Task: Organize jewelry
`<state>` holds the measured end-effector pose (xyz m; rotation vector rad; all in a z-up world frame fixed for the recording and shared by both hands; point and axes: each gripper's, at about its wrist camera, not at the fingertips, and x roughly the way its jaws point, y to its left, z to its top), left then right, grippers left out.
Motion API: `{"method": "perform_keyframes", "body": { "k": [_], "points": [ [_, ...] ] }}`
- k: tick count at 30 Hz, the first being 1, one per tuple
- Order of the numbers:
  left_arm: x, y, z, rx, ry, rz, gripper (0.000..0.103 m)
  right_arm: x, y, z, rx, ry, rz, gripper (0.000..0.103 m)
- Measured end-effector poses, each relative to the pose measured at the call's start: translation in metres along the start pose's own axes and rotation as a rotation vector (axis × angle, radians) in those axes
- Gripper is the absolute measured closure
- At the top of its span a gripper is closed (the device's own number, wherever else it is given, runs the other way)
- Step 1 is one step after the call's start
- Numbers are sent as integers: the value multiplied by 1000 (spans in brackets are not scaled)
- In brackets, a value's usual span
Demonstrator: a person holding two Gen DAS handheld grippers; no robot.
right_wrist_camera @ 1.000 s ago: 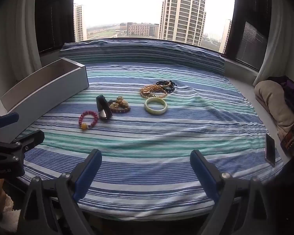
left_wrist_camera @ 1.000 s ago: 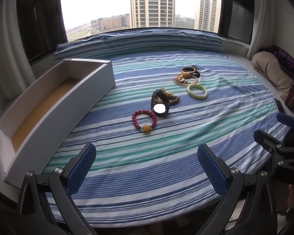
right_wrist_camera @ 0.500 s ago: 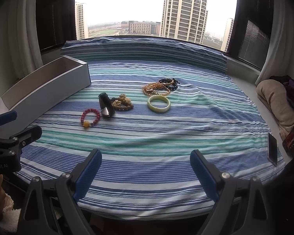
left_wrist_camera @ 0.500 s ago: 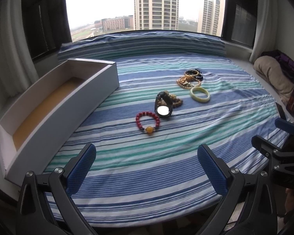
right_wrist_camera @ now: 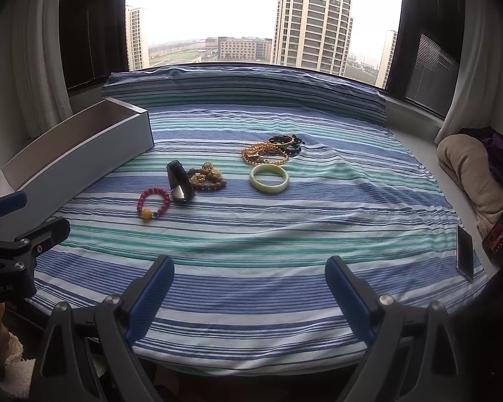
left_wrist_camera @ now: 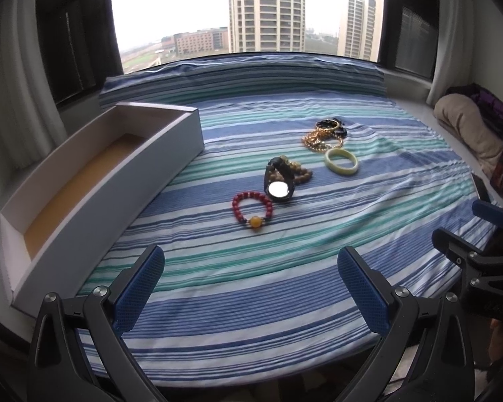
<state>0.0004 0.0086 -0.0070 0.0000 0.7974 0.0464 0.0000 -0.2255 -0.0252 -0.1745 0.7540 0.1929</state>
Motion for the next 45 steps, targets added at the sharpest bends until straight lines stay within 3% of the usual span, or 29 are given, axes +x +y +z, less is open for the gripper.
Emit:
{"method": "perform_keyframes", "body": {
  "k": [45],
  "points": [
    [7,4,-6,-18,54,21,0,2,3,-3,-6,4,-25,9]
  ]
}}
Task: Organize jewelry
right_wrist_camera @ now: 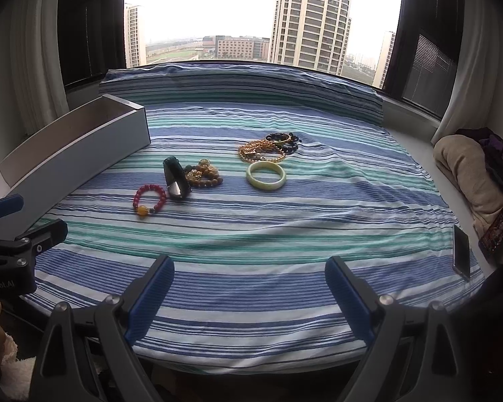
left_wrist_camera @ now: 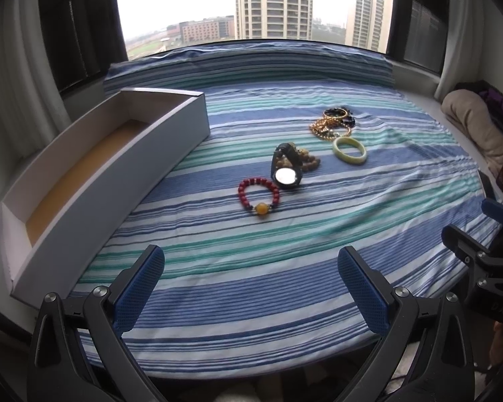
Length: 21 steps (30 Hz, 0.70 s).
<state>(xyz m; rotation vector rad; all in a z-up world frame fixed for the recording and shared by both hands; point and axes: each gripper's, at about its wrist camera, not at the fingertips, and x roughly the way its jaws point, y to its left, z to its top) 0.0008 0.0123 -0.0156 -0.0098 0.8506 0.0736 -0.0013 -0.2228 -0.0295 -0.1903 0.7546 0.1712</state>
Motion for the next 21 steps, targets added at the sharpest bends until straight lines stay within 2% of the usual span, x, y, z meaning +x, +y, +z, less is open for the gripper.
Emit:
{"method": "perform_keyframes", "body": {
  "k": [21],
  "points": [
    [4,1,-2,-6,13,1,0,2,1,-1,-11,0,-20,9]
  ]
}}
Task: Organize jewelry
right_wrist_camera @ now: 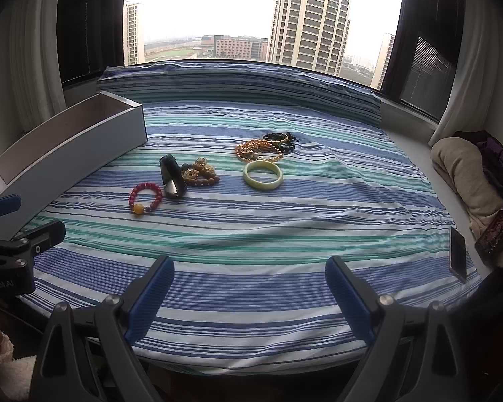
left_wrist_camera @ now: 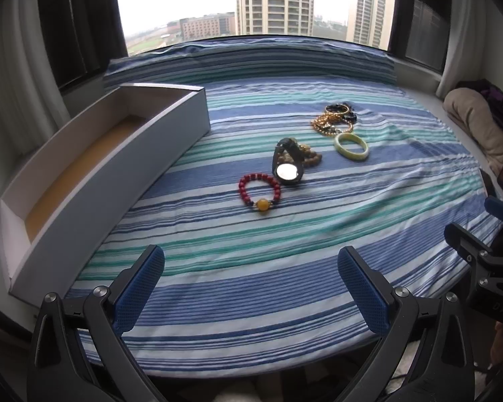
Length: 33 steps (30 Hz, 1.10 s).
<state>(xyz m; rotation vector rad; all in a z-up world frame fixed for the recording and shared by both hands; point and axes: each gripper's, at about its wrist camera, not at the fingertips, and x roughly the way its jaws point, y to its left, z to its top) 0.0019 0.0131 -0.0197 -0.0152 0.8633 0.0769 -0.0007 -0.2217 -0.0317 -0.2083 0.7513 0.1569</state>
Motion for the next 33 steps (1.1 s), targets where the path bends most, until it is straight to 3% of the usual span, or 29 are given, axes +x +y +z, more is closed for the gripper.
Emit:
{"method": "perform_keyframes", "body": {
  "k": [12,33],
  "points": [
    [6,12,1,-27,6,1,0,5,2,-2,-2,12,16,9],
    [56,14,14,-55,141,-33,0,39,-5,2,9,79,51,9]
  ]
}}
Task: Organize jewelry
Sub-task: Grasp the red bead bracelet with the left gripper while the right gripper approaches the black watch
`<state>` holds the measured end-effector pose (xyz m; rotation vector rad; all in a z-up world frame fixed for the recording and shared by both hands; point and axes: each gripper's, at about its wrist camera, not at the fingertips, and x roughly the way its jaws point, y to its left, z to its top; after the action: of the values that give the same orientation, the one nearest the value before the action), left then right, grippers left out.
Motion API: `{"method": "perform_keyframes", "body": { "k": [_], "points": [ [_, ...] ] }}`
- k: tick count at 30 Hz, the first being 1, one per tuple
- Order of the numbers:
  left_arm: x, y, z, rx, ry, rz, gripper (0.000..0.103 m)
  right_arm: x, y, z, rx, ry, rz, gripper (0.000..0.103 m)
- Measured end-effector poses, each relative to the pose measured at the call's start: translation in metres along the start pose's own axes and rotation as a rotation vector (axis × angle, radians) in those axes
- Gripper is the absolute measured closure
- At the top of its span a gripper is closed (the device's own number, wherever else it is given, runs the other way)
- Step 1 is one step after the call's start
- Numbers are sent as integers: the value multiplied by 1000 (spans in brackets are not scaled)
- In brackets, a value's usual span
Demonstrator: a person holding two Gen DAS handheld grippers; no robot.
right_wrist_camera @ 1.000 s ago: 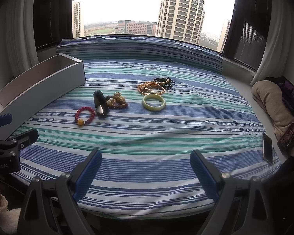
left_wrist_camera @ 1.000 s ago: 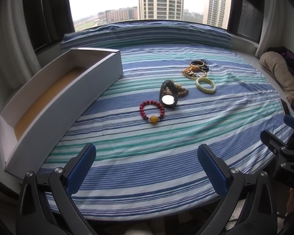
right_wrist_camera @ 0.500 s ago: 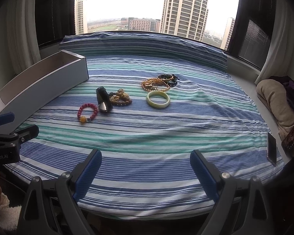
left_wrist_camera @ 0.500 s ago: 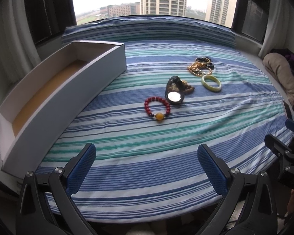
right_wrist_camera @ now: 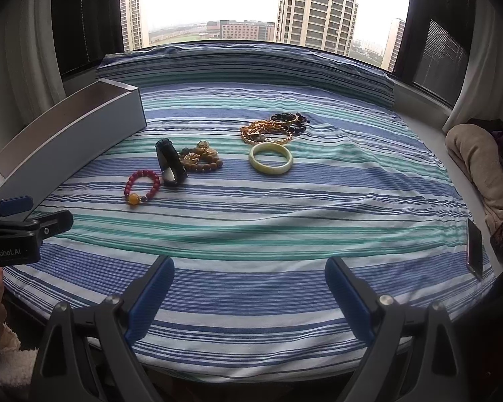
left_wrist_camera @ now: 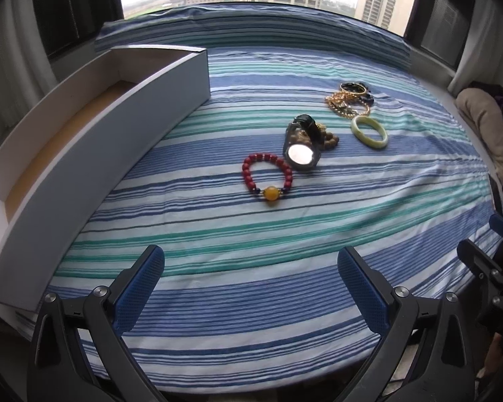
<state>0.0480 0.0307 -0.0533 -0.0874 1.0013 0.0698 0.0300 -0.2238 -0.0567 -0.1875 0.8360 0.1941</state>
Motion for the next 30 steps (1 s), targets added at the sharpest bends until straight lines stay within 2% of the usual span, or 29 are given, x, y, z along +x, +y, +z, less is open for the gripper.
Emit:
{"method": "perform_keyframes", "body": {
  "k": [6,11,14,15,17,19,22,24,26,27,30],
  "points": [
    [12,-2,11,24,0,8,0,16,-4,3,8,26,7,9],
    [38,4,25,41,18,-83,2,29,-7,3,22,53,12,9],
    [54,4,32,69,37,-107,12,36,-9,4,26,69,15,9],
    [60,2,34,77,48,-121,21,38,-9,4,27,73,15,9],
    [67,-1,39,94,57,-155,27,41,-11,4,32,81,16,9],
    [69,-7,43,145,39,-185,29,45,-13,4,39,90,18,9],
    [75,-21,47,303,24,-222,29,50,-17,3,53,104,25,9],
    [84,-27,50,390,34,-254,29,53,-20,2,63,115,28,9],
    [97,-28,52,424,64,-274,29,57,-22,1,77,126,31,9],
    [104,-29,54,433,80,-279,32,58,-23,1,82,130,32,9],
    [120,-29,56,454,118,-300,47,58,-27,-1,93,134,30,9]
  ]
}}
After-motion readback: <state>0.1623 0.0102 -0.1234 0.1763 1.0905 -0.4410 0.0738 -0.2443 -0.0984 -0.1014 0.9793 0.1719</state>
